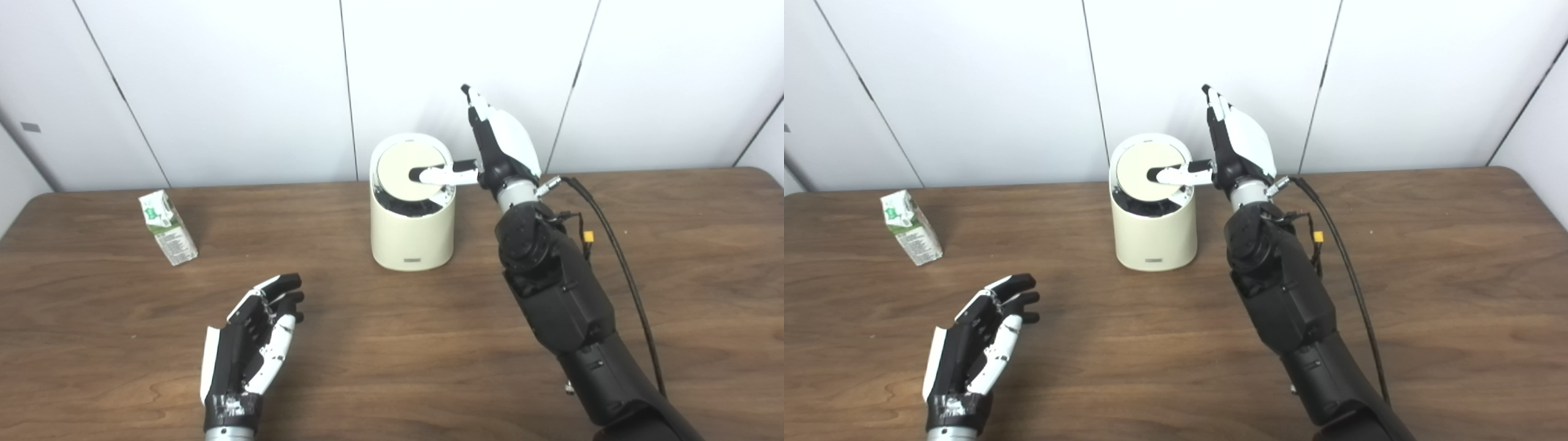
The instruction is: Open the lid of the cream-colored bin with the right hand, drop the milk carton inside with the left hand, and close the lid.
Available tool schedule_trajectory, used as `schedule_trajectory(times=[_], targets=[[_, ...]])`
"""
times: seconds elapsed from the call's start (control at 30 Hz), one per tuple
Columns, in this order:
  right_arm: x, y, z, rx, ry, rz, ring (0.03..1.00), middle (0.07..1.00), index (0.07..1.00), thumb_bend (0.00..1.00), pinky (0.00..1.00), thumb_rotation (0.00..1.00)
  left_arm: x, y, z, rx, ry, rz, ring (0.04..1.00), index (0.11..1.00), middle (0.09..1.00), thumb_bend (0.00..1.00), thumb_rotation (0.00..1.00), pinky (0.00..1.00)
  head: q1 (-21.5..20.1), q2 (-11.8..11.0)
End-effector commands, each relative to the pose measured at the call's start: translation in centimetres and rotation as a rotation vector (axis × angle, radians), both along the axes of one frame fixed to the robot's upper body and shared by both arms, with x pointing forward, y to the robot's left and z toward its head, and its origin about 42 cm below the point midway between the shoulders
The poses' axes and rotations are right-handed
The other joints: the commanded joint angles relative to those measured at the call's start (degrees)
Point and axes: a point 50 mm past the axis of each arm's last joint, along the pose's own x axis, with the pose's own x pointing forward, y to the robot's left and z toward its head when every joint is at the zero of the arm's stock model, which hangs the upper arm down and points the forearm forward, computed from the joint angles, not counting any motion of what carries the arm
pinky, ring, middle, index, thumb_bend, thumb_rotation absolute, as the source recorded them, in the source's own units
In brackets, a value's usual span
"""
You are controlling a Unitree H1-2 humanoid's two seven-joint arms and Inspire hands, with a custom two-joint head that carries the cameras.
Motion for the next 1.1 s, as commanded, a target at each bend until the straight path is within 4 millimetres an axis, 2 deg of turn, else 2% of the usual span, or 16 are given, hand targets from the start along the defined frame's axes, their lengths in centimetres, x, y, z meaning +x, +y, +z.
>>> schedule_trajectory(times=[0.0,0.17,0.4,0.53,0.6,0.67,0.7,0.73,0.77,0.8,0.93,1.0,1.07], targets=[[0.5,-0.3,1.6,-0.071,-0.060,-0.020,1.000,1.000,1.000,0.97,1.00,0.33,-0.3,-0.2,1.1,0.001,-0.067,0.005,0.737,0.755,0.769,0.27,0.44,0.65,-0.1,0.3],[0.3,-0.8,0.9,-0.145,-0.072,-0.018,1.000,1.000,1.000,1.00,1.00,0.31,-0.2,-0.3,1.3,0.003,-0.067,0.006,0.737,0.753,0.769,0.27,0.44,0.64,0.0,0.4],[-0.3,-1.1,-0.5,-0.378,-0.042,0.004,1.000,1.000,1.000,1.00,1.00,0.37,0.1,-0.6,1.4,-0.006,-0.073,-0.001,0.734,0.752,0.768,0.26,0.44,0.64,0.0,0.4],[-0.8,-1.3,-1.5,-0.497,-0.056,0.006,1.000,1.000,1.000,1.00,1.00,0.32,0.1,-0.7,1.5,-0.008,-0.069,-0.003,0.741,0.756,0.771,0.26,0.44,0.65,-0.1,0.4],[-1.1,-1.4,-2.0,-0.514,-0.061,0.011,1.000,1.000,1.000,1.00,1.00,0.31,0.1,-0.7,1.5,-0.008,-0.071,-0.003,0.741,0.757,0.771,0.27,0.44,0.65,0.0,0.4],[-1.3,-1.4,-2.1,-0.499,-0.066,0.015,1.000,1.000,1.000,1.00,1.00,0.34,0.1,-0.8,1.5,-0.010,-0.071,-0.003,0.740,0.758,0.772,0.27,0.45,0.64,0.0,0.4],[-1.4,-1.5,-2.1,-0.477,-0.069,0.019,1.000,1.000,1.000,1.00,1.00,0.38,0.1,-0.8,1.5,-0.011,-0.071,-0.004,0.740,0.758,0.772,0.27,0.45,0.64,0.0,0.4],[-1.6,-1.5,-2.0,-0.453,-0.073,0.021,1.000,1.000,1.000,0.96,1.00,0.48,0.1,-0.8,1.6,-0.009,-0.070,-0.005,0.740,0.758,0.772,0.27,0.45,0.64,-0.1,0.5],[-1.8,-1.4,-1.8,-0.423,-0.075,0.024,1.000,1.000,1.000,0.91,1.00,0.62,0.1,-0.9,1.6,-0.006,-0.070,-0.004,0.738,0.757,0.771,0.27,0.45,0.64,-0.1,0.5],[-2.0,-1.4,-1.6,-0.398,-0.078,0.026,1.000,1.000,1.000,0.91,1.00,0.64,0.1,-0.9,1.6,-0.002,-0.069,-0.003,0.738,0.757,0.771,0.27,0.45,0.64,-0.2,0.4],[-3.1,-1.3,-0.1,-0.339,-0.093,0.042,1.000,1.000,1.000,0.84,1.00,0.87,0.2,-0.9,1.4,0.004,-0.071,-0.004,0.740,0.758,0.772,0.27,0.47,0.64,-0.3,0.1],[-3.5,-1.4,0.7,-0.303,-0.107,0.048,1.000,1.000,1.000,0.82,1.00,0.90,0.3,-1.0,1.4,0.006,-0.071,-0.005,0.740,0.760,0.774,0.27,0.48,0.64,-0.2,-0.1],[-3.8,-1.7,1.4,-0.234,-0.111,0.046,1.000,1.000,1.000,0.84,1.00,0.91,0.4,-1.0,1.2,0.006,-0.072,-0.005,0.737,0.758,0.771,0.27,0.47,0.64,-0.3,-0.4]])
